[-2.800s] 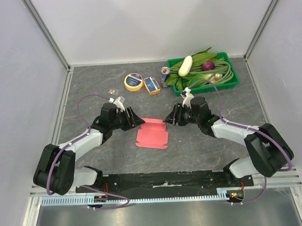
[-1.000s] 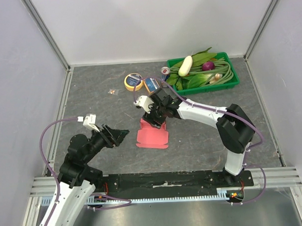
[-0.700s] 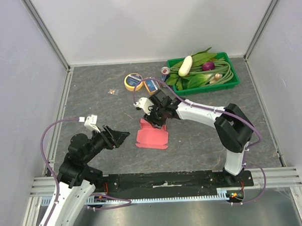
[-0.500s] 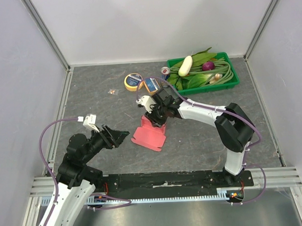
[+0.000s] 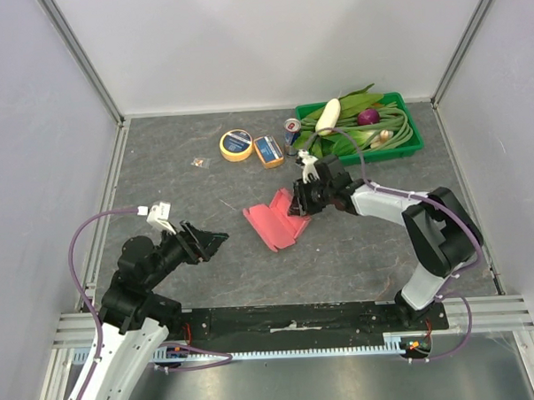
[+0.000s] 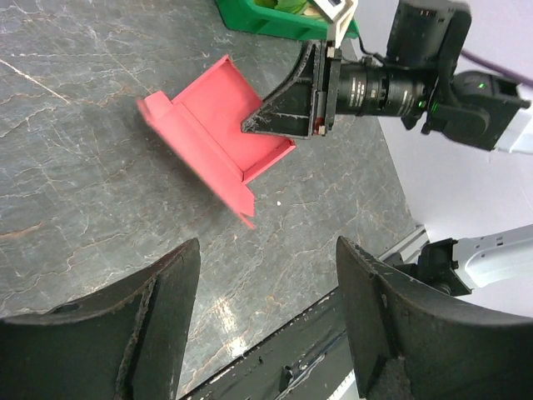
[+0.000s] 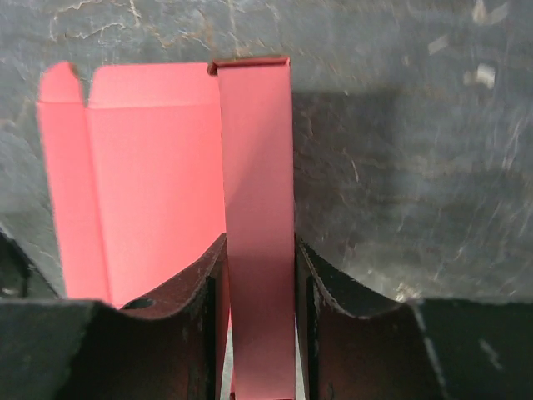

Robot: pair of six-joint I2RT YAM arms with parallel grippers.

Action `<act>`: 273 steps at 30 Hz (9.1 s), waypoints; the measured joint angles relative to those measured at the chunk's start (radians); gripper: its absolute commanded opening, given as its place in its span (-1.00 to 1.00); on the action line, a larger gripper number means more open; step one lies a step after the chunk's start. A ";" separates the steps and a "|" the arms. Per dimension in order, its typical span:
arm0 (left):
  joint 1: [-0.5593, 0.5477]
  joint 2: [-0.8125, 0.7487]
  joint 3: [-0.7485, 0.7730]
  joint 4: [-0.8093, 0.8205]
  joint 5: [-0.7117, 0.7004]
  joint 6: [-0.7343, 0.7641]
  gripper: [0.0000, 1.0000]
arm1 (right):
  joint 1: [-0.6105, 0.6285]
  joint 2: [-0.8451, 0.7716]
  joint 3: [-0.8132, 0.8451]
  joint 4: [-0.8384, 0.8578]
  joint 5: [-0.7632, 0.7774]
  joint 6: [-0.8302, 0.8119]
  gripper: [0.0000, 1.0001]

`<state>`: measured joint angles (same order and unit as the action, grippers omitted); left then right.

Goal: Fold the paper box

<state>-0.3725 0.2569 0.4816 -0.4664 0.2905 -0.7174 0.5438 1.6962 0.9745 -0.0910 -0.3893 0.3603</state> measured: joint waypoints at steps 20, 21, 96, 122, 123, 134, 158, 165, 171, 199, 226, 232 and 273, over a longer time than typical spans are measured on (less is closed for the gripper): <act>0.000 0.032 0.000 0.012 0.012 -0.014 0.44 | -0.087 -0.119 -0.395 0.462 0.034 0.486 0.55; 0.000 0.036 0.000 0.018 0.020 -0.018 0.44 | -0.109 -0.135 -0.394 0.439 0.044 0.469 0.55; -0.595 1.373 0.849 -0.435 -0.697 0.757 -0.89 | -0.270 -0.596 -0.237 -0.166 0.196 0.084 0.96; -0.010 0.765 0.682 0.016 -0.482 0.568 0.95 | -0.269 -0.833 -0.186 -0.295 0.333 0.137 0.96; 0.074 0.778 0.693 0.012 -0.480 0.488 0.93 | -0.269 -0.828 -0.186 -0.295 0.331 0.138 0.96; 0.384 1.562 0.972 -0.071 -0.279 0.051 0.81 | -0.269 -0.822 -0.191 -0.288 0.319 0.137 0.96; 0.272 2.184 1.686 -0.555 -0.576 -0.388 0.66 | -0.268 -0.793 -0.213 -0.265 0.315 0.138 0.96; 0.268 2.219 1.735 -0.602 -0.666 -0.408 0.41 | -0.268 -0.794 -0.217 -0.261 0.315 0.138 0.96; 0.268 2.255 1.792 -0.625 -0.713 -0.406 0.22 | -0.268 -0.796 -0.228 -0.261 0.315 0.138 0.96; 0.277 1.777 1.210 -0.446 -0.645 -0.208 -0.96 | -0.268 -0.782 -0.291 -0.214 0.314 0.137 0.96; -0.231 0.847 0.552 -0.040 0.085 -0.010 -0.96 | -0.268 -0.753 -0.325 -0.189 0.308 0.132 0.96; -0.491 0.965 0.554 -0.022 -0.103 -0.010 -0.96 | -0.268 -0.753 -0.325 -0.190 0.308 0.129 0.96; -0.388 0.779 0.299 0.058 -0.435 0.146 0.56 | -0.003 -0.592 -0.399 0.025 0.145 -0.025 0.58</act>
<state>-0.7601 1.0355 0.7811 -0.4084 -0.1440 -0.5709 0.5407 1.1042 0.5755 -0.0662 -0.2443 0.3355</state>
